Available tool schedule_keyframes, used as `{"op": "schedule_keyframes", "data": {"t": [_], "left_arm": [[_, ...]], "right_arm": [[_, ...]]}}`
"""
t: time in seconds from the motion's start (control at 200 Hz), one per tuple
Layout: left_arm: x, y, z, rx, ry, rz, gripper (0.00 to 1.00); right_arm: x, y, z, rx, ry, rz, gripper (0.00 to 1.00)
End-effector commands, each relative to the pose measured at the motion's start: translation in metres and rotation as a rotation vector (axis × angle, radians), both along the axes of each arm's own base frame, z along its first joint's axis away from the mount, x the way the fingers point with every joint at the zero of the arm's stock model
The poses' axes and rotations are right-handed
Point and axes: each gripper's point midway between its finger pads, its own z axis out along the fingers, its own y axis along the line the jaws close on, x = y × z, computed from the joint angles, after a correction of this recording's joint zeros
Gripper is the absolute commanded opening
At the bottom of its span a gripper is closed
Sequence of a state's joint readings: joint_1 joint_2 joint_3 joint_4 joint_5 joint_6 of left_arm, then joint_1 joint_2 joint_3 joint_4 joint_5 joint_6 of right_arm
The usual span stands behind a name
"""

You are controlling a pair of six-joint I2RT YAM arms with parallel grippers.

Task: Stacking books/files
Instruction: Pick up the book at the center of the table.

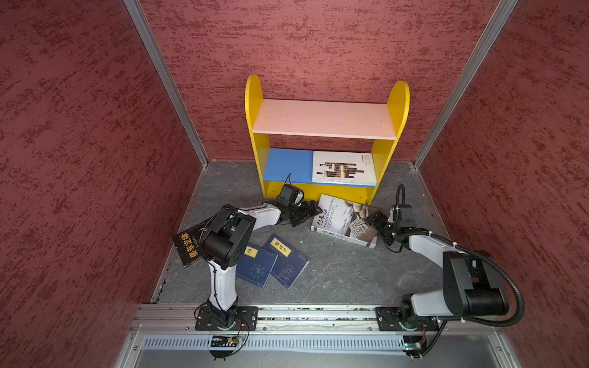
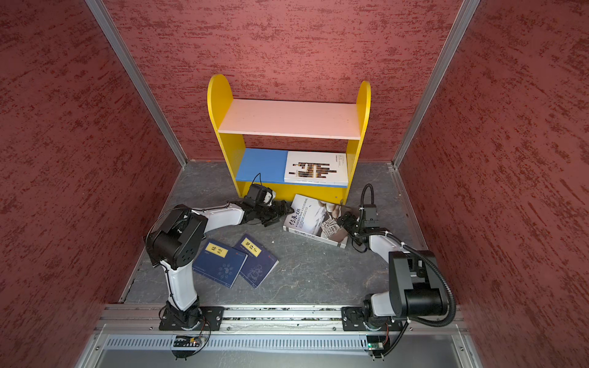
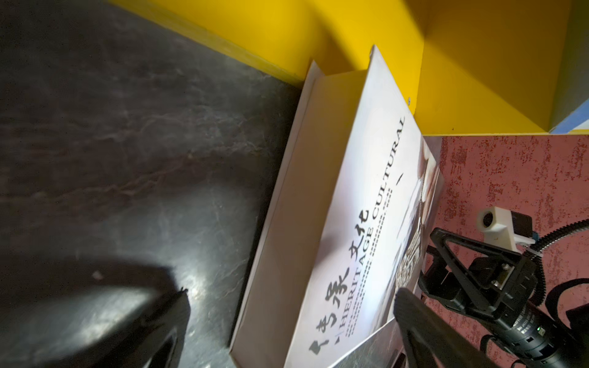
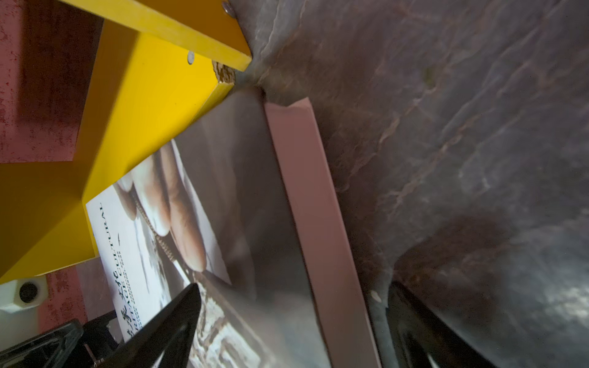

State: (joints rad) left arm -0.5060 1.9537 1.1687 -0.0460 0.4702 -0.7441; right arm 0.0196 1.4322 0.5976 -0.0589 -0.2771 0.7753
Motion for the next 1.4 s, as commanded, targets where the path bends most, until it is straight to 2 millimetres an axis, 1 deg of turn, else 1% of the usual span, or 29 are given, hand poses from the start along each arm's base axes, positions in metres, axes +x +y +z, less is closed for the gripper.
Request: {"op": "schedule_keyframes", "data": {"t": [0.0,0.115,0.23,0.321,0.401,0.506,0.606,0.661,0.751,0.837,1.047,1.217,1.398], "left_arm": [[0.008,-0.014,-0.005,0.021,-0.011,-0.032,1.0],[0.004,-0.026,-0.01,0.013,-0.005,-0.058,0.99],[-0.001,-0.039,-0.005,-0.056,0.015,-0.107,1.0],[-0.009,-0.045,0.002,-0.101,0.023,-0.156,1.0],[-0.014,-0.047,0.017,-0.13,0.0,-0.184,1.0],[-0.015,-0.047,0.047,-0.214,-0.023,-0.207,1.0],[-0.015,-0.047,0.075,-0.334,-0.047,-0.198,1.0],[-0.014,-0.045,0.088,-0.398,-0.047,-0.179,1.0],[-0.014,-0.041,0.104,-0.476,-0.055,-0.15,1.0],[-0.014,-0.034,0.113,-0.508,-0.048,-0.125,1.0],[-0.017,-0.021,0.119,-0.528,0.038,-0.087,0.96],[-0.027,-0.015,0.107,-0.393,0.079,-0.073,0.91],[-0.035,-0.016,0.099,-0.267,0.094,-0.09,0.78]], "right_arm": [[0.014,0.002,0.002,-0.004,-0.033,0.028,0.9],[0.012,0.002,-0.01,-0.01,-0.011,0.036,0.86],[0.016,0.008,-0.012,0.027,-0.036,0.049,0.82],[0.019,0.014,-0.016,0.055,-0.048,0.07,0.74],[0.02,0.02,-0.02,0.085,-0.047,0.097,0.68],[0.018,0.029,-0.025,0.121,-0.047,0.138,0.64],[0.014,0.033,-0.028,0.141,-0.045,0.157,0.64],[0.012,0.034,-0.028,0.15,-0.048,0.165,0.66],[0.008,0.037,-0.029,0.164,-0.049,0.179,0.68],[0.007,0.04,-0.029,0.174,-0.05,0.189,0.7],[0.007,0.044,-0.03,0.196,-0.055,0.213,0.73],[0.007,0.045,-0.03,0.201,-0.063,0.215,0.73],[0.006,0.049,-0.023,0.229,-0.08,0.224,0.74]]}}
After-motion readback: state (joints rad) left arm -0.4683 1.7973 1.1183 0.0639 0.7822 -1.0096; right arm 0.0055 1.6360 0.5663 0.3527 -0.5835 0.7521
